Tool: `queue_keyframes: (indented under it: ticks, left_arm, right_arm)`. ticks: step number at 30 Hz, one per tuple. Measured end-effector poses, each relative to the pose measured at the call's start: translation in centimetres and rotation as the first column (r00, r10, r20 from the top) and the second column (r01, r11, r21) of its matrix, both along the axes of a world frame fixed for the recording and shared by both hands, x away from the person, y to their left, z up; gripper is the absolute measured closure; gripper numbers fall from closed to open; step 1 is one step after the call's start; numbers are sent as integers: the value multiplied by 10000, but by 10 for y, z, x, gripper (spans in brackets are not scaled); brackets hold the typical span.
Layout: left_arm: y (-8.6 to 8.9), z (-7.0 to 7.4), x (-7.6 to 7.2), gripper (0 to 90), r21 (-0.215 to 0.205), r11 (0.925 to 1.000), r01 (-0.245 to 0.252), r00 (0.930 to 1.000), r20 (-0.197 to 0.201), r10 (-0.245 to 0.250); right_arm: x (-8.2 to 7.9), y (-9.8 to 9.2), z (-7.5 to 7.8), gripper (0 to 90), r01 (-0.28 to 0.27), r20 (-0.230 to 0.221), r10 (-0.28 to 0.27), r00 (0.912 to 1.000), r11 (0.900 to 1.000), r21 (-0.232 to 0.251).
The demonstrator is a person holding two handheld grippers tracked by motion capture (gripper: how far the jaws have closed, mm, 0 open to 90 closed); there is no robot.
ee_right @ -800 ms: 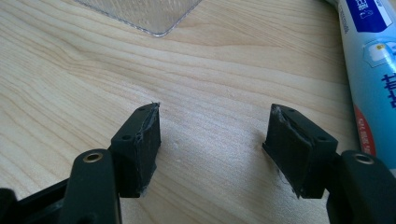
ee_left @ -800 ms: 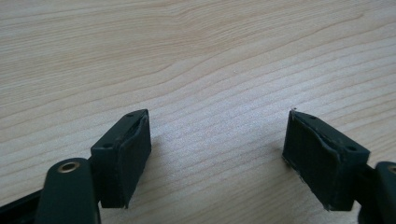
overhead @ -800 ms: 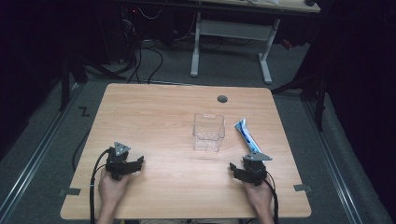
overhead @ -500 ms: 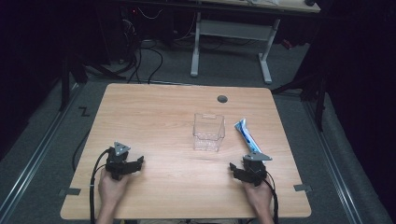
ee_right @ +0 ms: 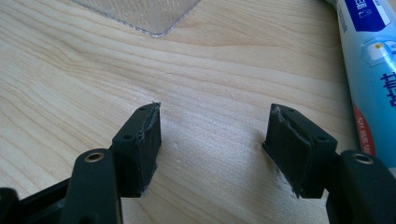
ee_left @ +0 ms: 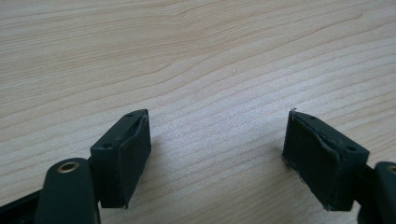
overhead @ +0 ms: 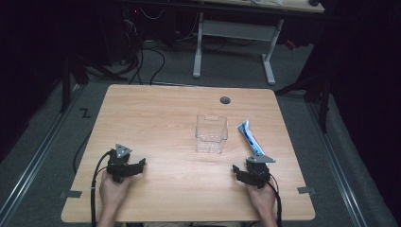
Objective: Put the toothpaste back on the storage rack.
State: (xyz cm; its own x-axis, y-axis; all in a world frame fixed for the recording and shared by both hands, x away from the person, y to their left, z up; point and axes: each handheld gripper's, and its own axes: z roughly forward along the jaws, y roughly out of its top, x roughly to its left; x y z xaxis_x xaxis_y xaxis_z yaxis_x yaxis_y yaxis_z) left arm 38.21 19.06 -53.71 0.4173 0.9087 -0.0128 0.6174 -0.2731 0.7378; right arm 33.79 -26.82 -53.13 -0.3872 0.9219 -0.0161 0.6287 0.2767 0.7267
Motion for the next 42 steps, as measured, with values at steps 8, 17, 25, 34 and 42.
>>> queue_keyframes:
  ticks: [8,17,25,34,42]
  left_arm:
    - [0,0,0,234,3,10000,12,10000,4,-12]
    - [0,0,0,234,-2,10000,7,10000,-3,-7]
    - [0,0,0,234,-4,10000,5,10000,-1,-5]
    - [0,0,0,234,-9,10000,18,10000,-19,-18]
    - [0,0,0,234,-12,10000,24,10000,-17,-24]
  right_arm:
    - [-2,0,0,400,192,51,-192,9998,9998,-17]
    - [-2,-2,2,427,242,-11,-242,9997,9997,1]
    - [-6,-7,7,452,228,-46,-226,9997,9992,340]
    - [-14,-16,13,476,290,-4,-290,9996,9985,458]
    - [-18,-18,14,438,200,343,-211,9992,9993,325]
